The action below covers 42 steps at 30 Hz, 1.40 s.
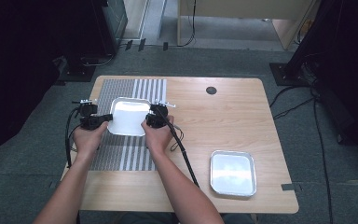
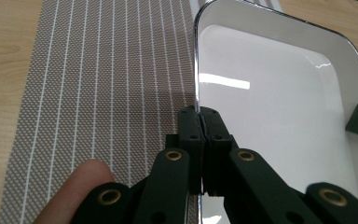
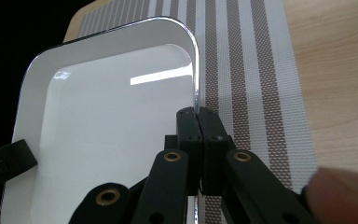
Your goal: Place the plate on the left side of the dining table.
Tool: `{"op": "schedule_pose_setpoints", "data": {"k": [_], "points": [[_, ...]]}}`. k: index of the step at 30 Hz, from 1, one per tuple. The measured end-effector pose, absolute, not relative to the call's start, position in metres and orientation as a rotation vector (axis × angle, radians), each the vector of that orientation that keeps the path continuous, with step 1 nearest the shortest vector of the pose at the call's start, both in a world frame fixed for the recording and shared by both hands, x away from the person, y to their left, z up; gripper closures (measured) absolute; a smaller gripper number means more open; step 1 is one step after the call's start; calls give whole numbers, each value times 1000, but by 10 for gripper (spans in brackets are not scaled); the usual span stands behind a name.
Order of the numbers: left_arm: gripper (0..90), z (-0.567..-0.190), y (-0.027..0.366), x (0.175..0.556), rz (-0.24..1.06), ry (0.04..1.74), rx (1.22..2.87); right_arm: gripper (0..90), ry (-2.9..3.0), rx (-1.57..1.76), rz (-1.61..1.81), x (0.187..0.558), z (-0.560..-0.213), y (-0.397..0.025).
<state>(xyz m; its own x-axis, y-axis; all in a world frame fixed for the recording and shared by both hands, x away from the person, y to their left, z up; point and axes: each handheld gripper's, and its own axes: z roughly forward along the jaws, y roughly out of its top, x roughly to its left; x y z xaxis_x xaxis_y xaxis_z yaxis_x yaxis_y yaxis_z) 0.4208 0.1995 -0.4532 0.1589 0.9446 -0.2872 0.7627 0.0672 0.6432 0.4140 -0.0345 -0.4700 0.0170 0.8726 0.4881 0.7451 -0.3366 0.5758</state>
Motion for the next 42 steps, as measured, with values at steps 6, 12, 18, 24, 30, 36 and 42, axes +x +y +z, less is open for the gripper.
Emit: {"op": "schedule_pose_setpoints", "data": {"k": [6, 12, 18, 24, 30, 36, 42], "points": [[892, -466, 209, 444, 305, 1687, 1740, 900, 1721, 2162, 1169, 437, -482, -22], [890, -473, 212, 458, 284, 1708, 1768, 900, 1713, 2189, 1143, 449, -491, -15], [891, -481, 211, 466, 259, 1728, 1772, 900, 1725, 2189, 1125, 457, -501, -15], [882, -489, 212, 470, 232, 1754, 1777, 894, 1746, 2161, 1102, 462, -506, -14], [823, -492, 214, 470, 206, 1731, 1780, 885, 1771, 2117, 1096, 463, -507, -12], [591, -486, 215, 462, 200, 1668, 1733, 679, 1831, 1918, 1060, 461, -507, -17], [462, -482, 218, 448, 399, 1680, 1757, 643, 1812, 1864, 1106, 456, -511, -39]]}}
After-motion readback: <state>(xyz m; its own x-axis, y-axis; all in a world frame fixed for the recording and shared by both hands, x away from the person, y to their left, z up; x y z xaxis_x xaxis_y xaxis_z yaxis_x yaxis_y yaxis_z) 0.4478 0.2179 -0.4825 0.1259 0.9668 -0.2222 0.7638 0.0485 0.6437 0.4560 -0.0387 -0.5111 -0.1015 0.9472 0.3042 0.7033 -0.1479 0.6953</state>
